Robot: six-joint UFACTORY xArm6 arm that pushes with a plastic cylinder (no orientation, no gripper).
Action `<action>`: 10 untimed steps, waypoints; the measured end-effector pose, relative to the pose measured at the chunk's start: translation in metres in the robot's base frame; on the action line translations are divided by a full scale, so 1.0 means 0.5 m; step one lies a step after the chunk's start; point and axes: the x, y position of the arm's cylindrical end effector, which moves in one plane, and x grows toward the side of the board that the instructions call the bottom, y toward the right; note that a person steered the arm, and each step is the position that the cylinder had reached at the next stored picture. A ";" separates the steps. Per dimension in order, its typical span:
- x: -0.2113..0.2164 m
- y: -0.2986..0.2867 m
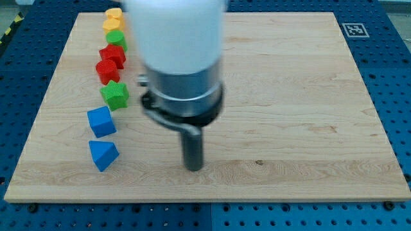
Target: Nudge the green star little bit left
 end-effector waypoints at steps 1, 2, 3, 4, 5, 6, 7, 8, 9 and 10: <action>-0.005 0.047; -0.006 0.047; -0.075 0.028; -0.159 -0.035; -0.214 -0.155; -0.240 -0.263; -0.240 -0.266; -0.240 -0.266; -0.241 -0.278; -0.241 -0.293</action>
